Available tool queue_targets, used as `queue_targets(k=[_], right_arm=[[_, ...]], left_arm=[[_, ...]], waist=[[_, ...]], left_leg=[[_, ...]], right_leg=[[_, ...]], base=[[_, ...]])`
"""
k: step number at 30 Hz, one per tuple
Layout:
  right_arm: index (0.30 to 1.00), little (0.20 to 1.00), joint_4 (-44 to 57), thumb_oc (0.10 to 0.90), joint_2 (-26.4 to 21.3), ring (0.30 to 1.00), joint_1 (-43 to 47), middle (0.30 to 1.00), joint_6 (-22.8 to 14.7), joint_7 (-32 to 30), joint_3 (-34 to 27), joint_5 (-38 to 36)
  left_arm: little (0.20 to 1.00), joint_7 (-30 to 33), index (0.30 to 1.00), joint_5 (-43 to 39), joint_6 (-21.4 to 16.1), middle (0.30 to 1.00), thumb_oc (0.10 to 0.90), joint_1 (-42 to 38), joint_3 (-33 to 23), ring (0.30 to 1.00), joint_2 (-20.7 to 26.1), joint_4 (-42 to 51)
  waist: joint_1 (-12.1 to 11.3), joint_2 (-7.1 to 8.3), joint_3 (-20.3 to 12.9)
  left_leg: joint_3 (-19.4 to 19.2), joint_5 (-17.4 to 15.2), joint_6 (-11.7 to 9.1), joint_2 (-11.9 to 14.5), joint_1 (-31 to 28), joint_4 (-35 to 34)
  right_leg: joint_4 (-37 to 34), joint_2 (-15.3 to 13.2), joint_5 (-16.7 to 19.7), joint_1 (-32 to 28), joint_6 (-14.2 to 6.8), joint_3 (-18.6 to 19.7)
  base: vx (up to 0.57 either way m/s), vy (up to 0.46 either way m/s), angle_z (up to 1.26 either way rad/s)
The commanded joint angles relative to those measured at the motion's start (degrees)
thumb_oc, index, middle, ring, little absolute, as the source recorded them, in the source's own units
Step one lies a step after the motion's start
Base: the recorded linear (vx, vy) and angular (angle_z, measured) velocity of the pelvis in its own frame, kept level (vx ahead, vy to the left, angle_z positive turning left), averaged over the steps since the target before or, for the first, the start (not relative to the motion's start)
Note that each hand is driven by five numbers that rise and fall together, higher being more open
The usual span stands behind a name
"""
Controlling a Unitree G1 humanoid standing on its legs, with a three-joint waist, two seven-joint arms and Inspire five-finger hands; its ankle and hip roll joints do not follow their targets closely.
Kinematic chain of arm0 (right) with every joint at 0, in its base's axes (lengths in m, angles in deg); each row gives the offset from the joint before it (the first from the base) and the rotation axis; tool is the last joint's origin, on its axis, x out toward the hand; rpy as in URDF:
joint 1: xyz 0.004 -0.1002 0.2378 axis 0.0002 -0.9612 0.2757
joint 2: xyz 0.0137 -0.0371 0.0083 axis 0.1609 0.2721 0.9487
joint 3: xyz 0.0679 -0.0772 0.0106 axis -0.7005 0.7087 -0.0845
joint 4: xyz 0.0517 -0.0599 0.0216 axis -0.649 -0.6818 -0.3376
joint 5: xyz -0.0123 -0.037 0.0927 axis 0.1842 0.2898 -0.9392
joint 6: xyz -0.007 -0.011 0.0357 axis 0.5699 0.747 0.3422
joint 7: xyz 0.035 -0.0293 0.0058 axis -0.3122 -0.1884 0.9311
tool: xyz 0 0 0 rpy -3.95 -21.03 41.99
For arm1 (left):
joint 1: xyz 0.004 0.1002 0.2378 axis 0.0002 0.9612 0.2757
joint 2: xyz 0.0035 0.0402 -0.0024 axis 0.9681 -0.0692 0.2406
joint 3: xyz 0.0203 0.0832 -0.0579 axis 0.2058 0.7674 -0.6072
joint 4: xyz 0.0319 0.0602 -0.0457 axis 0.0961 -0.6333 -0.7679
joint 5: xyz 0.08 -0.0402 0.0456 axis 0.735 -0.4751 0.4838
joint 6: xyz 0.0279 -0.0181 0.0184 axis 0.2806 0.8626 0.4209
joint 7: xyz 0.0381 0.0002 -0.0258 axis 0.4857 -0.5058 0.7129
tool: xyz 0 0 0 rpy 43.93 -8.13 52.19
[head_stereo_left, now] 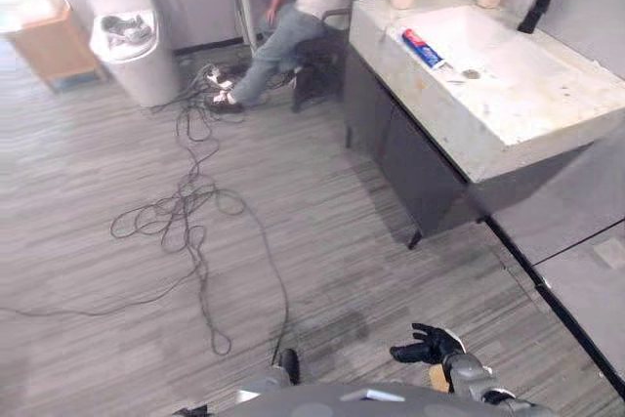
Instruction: Organize the bathroom.
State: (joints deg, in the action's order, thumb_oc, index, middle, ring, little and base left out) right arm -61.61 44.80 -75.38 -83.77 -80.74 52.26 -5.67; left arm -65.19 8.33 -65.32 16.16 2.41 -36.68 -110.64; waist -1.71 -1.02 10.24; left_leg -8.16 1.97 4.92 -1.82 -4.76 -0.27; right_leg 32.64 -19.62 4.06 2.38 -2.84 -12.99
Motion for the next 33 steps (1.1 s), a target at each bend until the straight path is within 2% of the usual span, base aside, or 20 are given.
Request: queue_targets(k=[1, 2, 4, 6, 7, 8, 10, 12, 18, 20, 21, 23, 24, 25, 26, 28, 29, 31, 32, 33], right_arm=[[0.9, 0.9, -1.13, 0.8, -4.7, 0.9, -0.83, 0.9, 0.23, 2.27, 0.09, 1.74], [0.9, 0.9, -2.18, 0.8, -4.85, 0.9, -1.69, 0.9, 0.28, 2.1, -0.16, -1.0], [0.9, 0.9, -3.13, 0.8, -4.45, 0.9, -2.34, 0.9, 0.13, 2.04, -0.27, -2.96], [0.9, 0.9, -3.56, 0.8, -3.56, 0.9, -2.31, 0.9, -0.33, 2.31, 0.25, -2.87], [0.9, 0.9, -2.79, 0.8, -3.26, 0.9, -2.42, 0.9, -0.87, 2.65, 1.22, -2.17], [0.9, 0.9, -1.79, 0.8, -3.39, 0.9, -3.06, 0.9, -0.88, 2.71, 1.87, -1.9], [0.9, 0.9, -1.27, 0.8, -3.47, 0.9, -3.47, 0.9, -0.86, 2.79, 2.12, -2.0], [0.9, 0.9, 0.07, 0.8, -3.42, 0.9, -4.51, 0.9, 0.19, 3.68, 2.45, -1.94], [0.9, 0.9, -1.06, 0.8, -3.32, 0.9, -6.42, 0.9, 1.05, 3.8, 0.47, -3.47], [0.9, 0.9, -1.57, 0.8, -3.01, 0.9, -7.0, 0.9, 1.78, 3.61, -0.23, -3.57], [0.9, 0.9, -1.57, 0.8, -2.98, 0.9, -7.0, 0.9, 1.78, 3.61, -0.23, -3.57], [0.9, 0.9, -1.44, 0.8, -3.1, 0.9, -6.51, 0.9, 2.55, 3.58, -0.11, -3.36], [0.9, 0.9, -0.97, 0.8, -3.24, 0.9, -6.32, 0.9, 2.74, 3.37, 0.19, -3.97], [0.9, 0.9, -0.97, 0.8, -3.23, 0.9, -6.25, 0.9, 2.62, 3.36, 0.25, -4.19], [0.9, 0.9, -0.9, 0.8, -3.3, 0.9, -5.41, 0.9, 1.75, 3.86, 0.09, -4.4], [0.9, 0.9, -0.56, 0.8, -3.3, 0.9, -5.06, 0.9, 1.59, 4.07, 0.22, -2.81], [0.9, 0.9, -0.87, 0.8, -2.84, 0.9, -4.48, 0.9, 0.66, 3.37, 0.68, -2.56], [0.9, 0.9, -1.39, 0.8, -2.4, 0.9, -3.92, 0.9, 0.09, 2.81, 0.85, -2.15], [0.9, 0.9, -2.38, 0.8, -2.33, 0.9, -2.79, 0.9, -0.89, 2.99, 1.49, -1.55], [0.9, 0.9, -2.62, 0.8, -2.34, 0.9, -2.08, 0.9, -0.99, 3.17, 2.31, -1.0]], left_arm=[[0.9, -0.88, 0.9, -0.75, -1.09, 0.9, 0.8, -1.19, 1.55, 0.9, 2.09, 0.86], [0.9, -1.89, 0.9, -0.07, -1.79, 0.9, 0.8, -1.93, 2.59, 0.9, 2.57, 1.5], [0.9, -2.16, 0.9, 0.76, -3.4, 0.9, 0.8, -2.83, 3.67, 0.9, 2.81, 2.07], [0.9, -1.88, 0.9, 1.09, -5.08, 0.9, 0.8, -4.09, 4.36, 0.9, 3.02, 3.16], [0.9, -1.66, 0.9, 1.22, -5.98, 0.9, 0.8, -5.45, 4.73, 0.9, 3.26, 4.38], [0.9, -1.61, 0.9, 0.58, -6.75, 0.9, 0.8, -6.51, 5.29, 0.9, 3.02, 5.06], [0.9, -1.65, 0.9, 0.58, -7.04, 0.9, 0.8, -7.01, 5.22, 0.9, 2.8, 5.42], [0.9, -0.12, 0.9, 2.79, -8.28, 0.9, 0.8, -8.33, 5.18, 0.9, 2.3, 6.47], [0.9, -0.55, 0.9, 6.49, -7.34, 0.9, 0.8, -9.23, 6.09, 0.9, 2.2, 7.3], [0.9, -1.27, 0.9, 7.93, -5.11, 0.9, 0.8, -9.35, 5.93, 0.9, 1.77, 7.64], [0.9, -1.27, 0.9, 7.93, -5.11, 0.9, 0.8, -9.35, 5.93, 0.9, 1.79, 7.64], [0.9, -0.57, 0.9, 7.11, -4.69, 0.9, 0.8, -8.96, 5.83, 0.9, 1.16, 7.08], [0.9, 0.28, 0.9, 6.83, -4.11, 0.9, 0.8, -8.81, 5.74, 0.9, 0.72, 7.15], [0.9, 0.53, 0.9, 6.76, -4.02, 0.9, 0.8, -8.77, 5.72, 0.9, 0.59, 7.12], [0.9, 1.5, 0.9, 7.1, -4.24, 0.9, 0.8, -7.95, 5.64, 0.9, -0.02, 6.65], [0.9, 2.03, 0.9, 7.06, -4.26, 0.9, 0.8, -7.29, 5.31, 0.9, -0.09, 6.75], [0.9, 2.52, 0.9, 6.32, -4.39, 0.9, 0.8, -6.35, 5.48, 0.9, 0.12, 6.96], [0.9, 2.4, 0.9, 6.11, -4.49, 0.9, 0.8, -5.81, 5.74, 0.9, 0.56, 6.92], [0.9, 2.96, 0.9, 5.13, -5.34, 0.9, 0.8, -4.9, 5.85, 0.9, 1.01, 6.64], [0.9, 3.07, 0.9, 4.38, -5.95, 0.9, 0.8, -4.07, 6.02, 0.9, 1.07, 6.26]], waist=[[3.3, -1.54, 0.36], [5.43, -1.89, 0.24], [6.92, -1.7, -0.13], [7.3, -0.7, 0.02], [8.03, 0.59, 0.14], [9.01, 2.07, 0.23], [9.26, 2.54, 0.41], [9.87, 4.23, 1.84], [12.11, 4.26, -0.27], [13.34, 3.11, -2.1], [13.37, 3.19, -2.21], [13.38, 3.46, -2.8], [12.9, 4.07, -2.78], [12.78, 4.15, -2.77], [11.43, 4.57, -2.29], [11.0, 5.09, -2.19], [10.2, 5.09, -1.57], [9.78, 4.78, -1.54], [8.59, 4.05, -1.83], [7.41, 3.39, -1.75]], left_leg=[[2.08, 0.36, -2.74, 3.08, 0.44, -3.65], [4.52, 0.7, -2.81, 2.38, -0.13, -4.73], [5.89, 0.38, -2.65, 1.42, -0.34, -4.73], [5.85, -0.85, -2.5, 0.39, -1.08, -4.71], [5.36, -2.52, -2.51, -0.9, -1.46, -4.45], [5.46, -4.32, -2.61, -2.97, -2.66, -4.52], [5.28, -4.96, -2.57, -3.7, -3.16, -4.34], [3.62, -8.67, -2.46, -5.18, -5.71, -1.39], [3.79, -13.59, -1.86, -5.52, -7.85, 4.53], [1.68, -7.34, -5.66, -1.92, -7.02, 16.31], [1.69, -7.25, -5.65, -2.01, -6.91, 16.28], [0.11, -0.1, -8.34, 0.47, -0.58, 32.3], [0.75, 2.2, -8.82, 0.69, 4.4, 40.65], [1.08, 2.22, -8.78, 0.55, 5.88, 42.65], [2.65, 2.17, -7.85, -0.04, 14.53, 48.27], [2.56, 0.86, -6.27, 0.99, 17.97, 48.34], [2.7, -0.63, -4.37, 3.12, 18.62, 39.77], [4.11, -0.32, -3.82, 3.76, 17.18, 26.28], [9.22, 0.7, -3.93, 3.57, 16.03, 9.9], [14.15, 2.52, -4.43, 3.47, 15.39, -0.45]], right_leg=[[6.51, 0.67, 5.63, 6.36, -2.11, 7.97], [6.39, 7.69, 4.34, 8.84, -1.72, 9.73], [3.95, 12.84, 3.7, 10.98, -1.53, 10.38], [-5.12, 14.84, 2.98, 12.11, -2.42, 9.16], [-17.6, 17.09, 2.16, 12.15, -3.57, 7.92], [-30.67, 18.25, 7.46, 12.92, -5.41, 7.42], [-32.65, 18.69, 9.26, 13.12, -5.82, 6.72], [-34.52, 19.54, 11.39, 14.31, -6.04, 2.62], [-31.17, 19.98, 7.54, 10.49, -2.52, 5.95], [-30.12, 20.29, 4.36, 7.16, 0.01, 7.96], [-30.12, 20.2, 4.39, 7.27, 0.0, 7.98], [-30.59, 20.24, 2.36, 4.13, 2.03, 9.89], [-30.51, 19.91, 1.71, 2.62, 3.03, 11.18], [-30.39, 19.9, 1.59, 2.38, 3.18, 11.55], [-30.4, 20.2, 0.97, 0.1, 3.76, 14.37], [-30.77, 20.17, 0.66, -0.73, 4.11, 15.73], [-30.69, 20.74, -0.94, -2.19, 4.25, 18.1], [-30.76, 21.21, -2.18, -2.86, 3.49, 20.11], [-31.32, 22.46, -3.21, -3.43, 2.38, 24.15], [-31.49, 23.6, -4.1, -4.18, 2.07, 26.34]], base=[[0.26, 0.375, 0.65], [0.25, 0.25, 0.38], [0.27, 0.135, 0.7], [0.3, 0.081, 1.27], [0.41, 0.067, 0.41], [0.43, 0.077, 0.0], [0.31, 0.075, -0.19], [0.5, 0.095, -0.46], [0.53, 0.055, 0.13], [0.46, -0.004, 0.48], [0.34, -0.062, -0.01], [0.34, -0.078, -0.27], [0.24, -0.045, -0.26], [0.38, 0.035, -0.46], [0.33, 0.079, -0.93], [0.32, 0.127, -1.4], [0.29, 0.218, -1.15], [0.36, 0.308, -1.07], [0.45, 0.369, -1.6], [0.44, 0.355, -1.76]])
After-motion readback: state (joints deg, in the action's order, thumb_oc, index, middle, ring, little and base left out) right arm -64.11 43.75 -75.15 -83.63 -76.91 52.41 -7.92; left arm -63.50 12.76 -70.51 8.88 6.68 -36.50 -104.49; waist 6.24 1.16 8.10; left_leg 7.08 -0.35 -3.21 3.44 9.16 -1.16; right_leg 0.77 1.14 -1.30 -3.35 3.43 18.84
